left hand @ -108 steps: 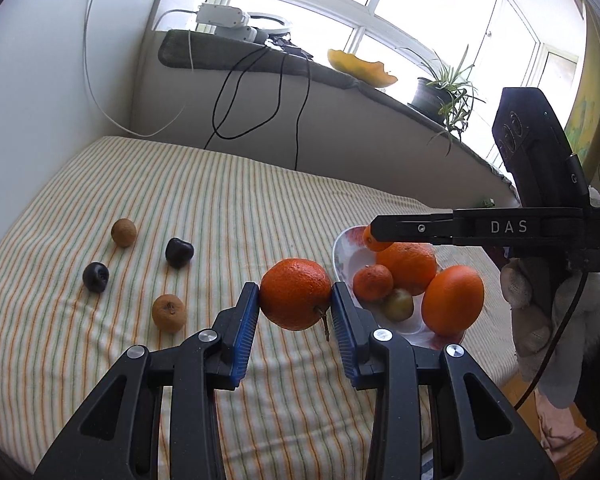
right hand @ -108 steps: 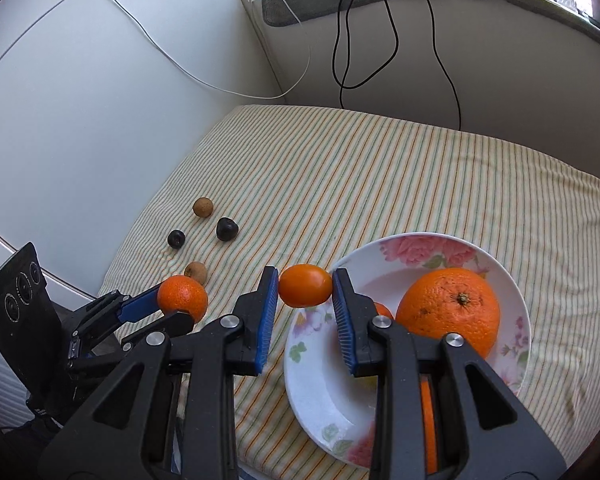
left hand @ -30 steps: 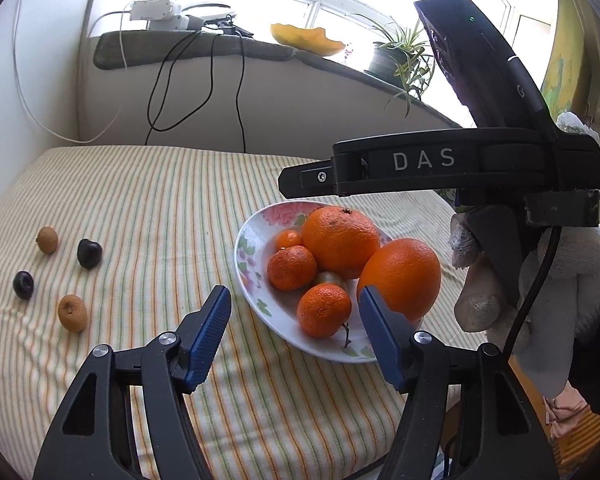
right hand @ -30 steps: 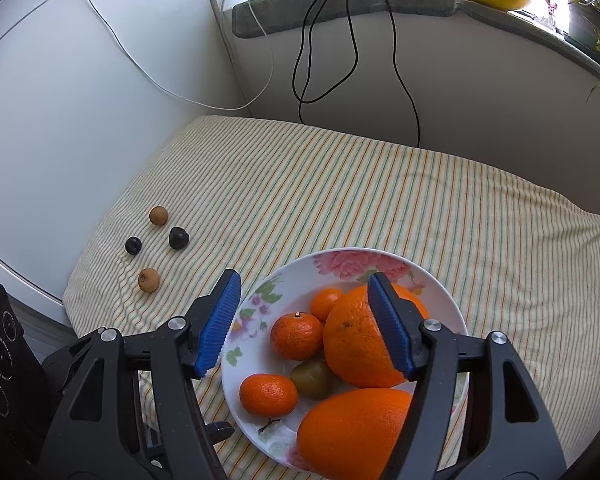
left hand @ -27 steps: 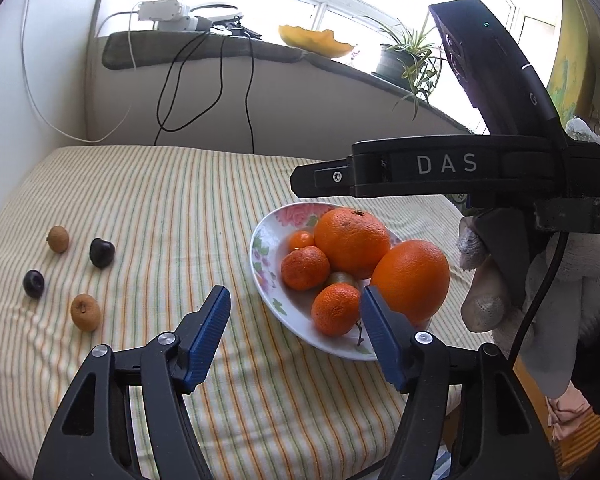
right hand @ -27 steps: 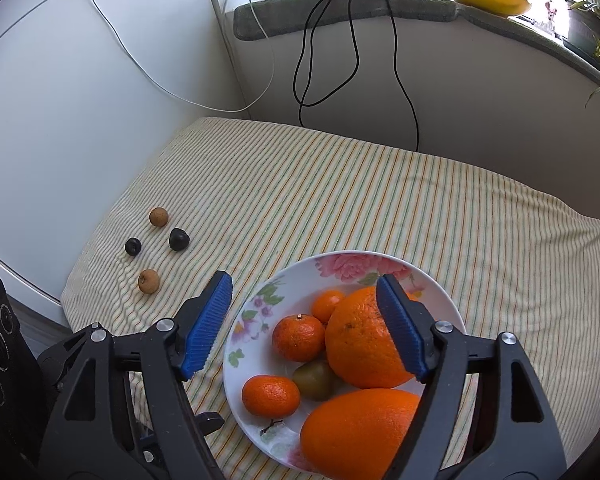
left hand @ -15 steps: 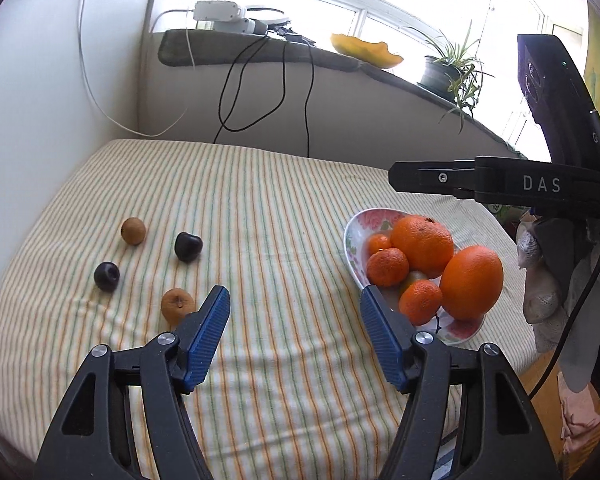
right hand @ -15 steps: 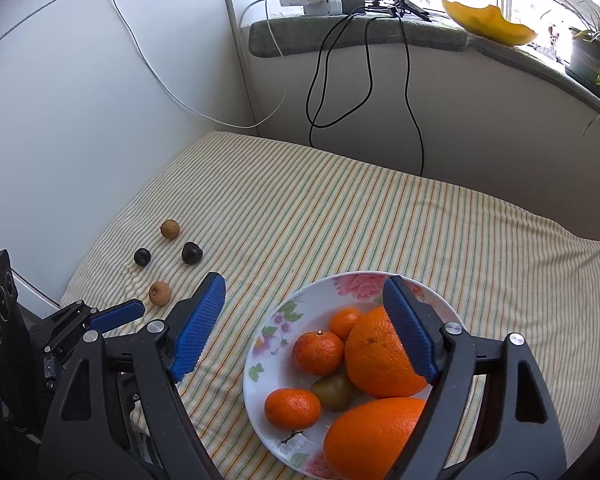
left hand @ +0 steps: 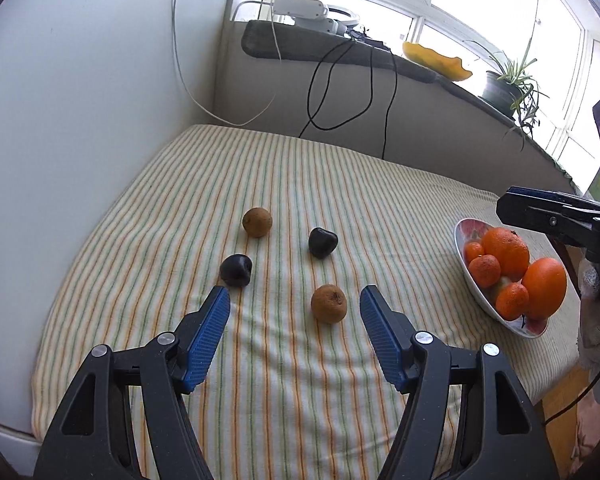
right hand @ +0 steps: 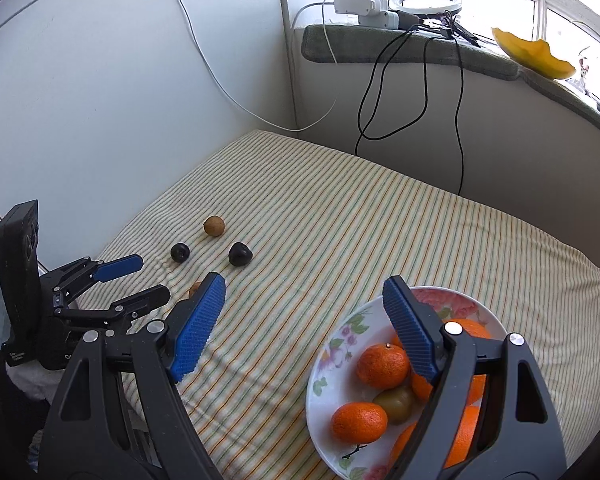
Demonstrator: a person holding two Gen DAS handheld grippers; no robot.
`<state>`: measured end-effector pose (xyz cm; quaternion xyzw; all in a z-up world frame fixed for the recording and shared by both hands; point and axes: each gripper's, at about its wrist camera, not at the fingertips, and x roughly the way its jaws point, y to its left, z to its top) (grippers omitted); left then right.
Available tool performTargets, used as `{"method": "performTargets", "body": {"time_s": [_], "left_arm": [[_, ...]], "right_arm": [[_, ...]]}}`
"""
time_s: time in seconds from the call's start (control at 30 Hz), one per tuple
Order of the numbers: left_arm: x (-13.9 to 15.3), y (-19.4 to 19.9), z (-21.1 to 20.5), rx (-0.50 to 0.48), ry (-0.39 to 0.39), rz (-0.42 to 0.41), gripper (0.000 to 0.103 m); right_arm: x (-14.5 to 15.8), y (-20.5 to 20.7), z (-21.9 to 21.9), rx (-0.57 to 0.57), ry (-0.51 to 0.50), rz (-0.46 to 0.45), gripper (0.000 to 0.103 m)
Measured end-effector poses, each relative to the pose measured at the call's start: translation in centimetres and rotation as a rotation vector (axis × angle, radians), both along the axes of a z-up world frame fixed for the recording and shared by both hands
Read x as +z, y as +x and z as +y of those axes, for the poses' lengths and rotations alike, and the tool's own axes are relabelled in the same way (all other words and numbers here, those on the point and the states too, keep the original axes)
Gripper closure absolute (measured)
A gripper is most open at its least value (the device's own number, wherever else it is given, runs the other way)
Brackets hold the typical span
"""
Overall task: Organize fruits
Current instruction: 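Move the left tool to a dark plum while the right tool approaches a brown kiwi, then grasp the dark plum with the left tool while the right tool grasps the brown kiwi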
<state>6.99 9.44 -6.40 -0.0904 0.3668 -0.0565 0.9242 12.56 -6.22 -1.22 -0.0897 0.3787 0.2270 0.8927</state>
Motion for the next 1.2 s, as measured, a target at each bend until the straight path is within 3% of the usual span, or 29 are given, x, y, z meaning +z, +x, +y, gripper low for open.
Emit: {"method": "performTargets", "body": {"time_s": [0.13, 0.33, 0.67, 1.2], "left_arm": [[-0.3, 0.6, 1.4, 0.012, -0.016, 0.007, 0.046], [-1.0, 1.5, 2.3, 0.002, -0.034, 0.029, 0.062], [-1.8, 2.7, 3.5, 0.001, -0.057, 0.053, 0.065], [-2.6, 3.8, 3.4, -0.013, -0.07, 0.085, 0.074]], "right_arm": [[-1.1, -0.5, 1.9, 0.037, -0.003, 0.011, 0.021], [-3.2, -1.1, 4.6, 0.09, -0.022, 0.048, 0.034], [-6.9, -0.9, 8.3, 0.168, -0.047, 0.127, 0.054], [-10.1, 1.0, 11.0, 0.203, -0.08, 0.186, 0.064]]}}
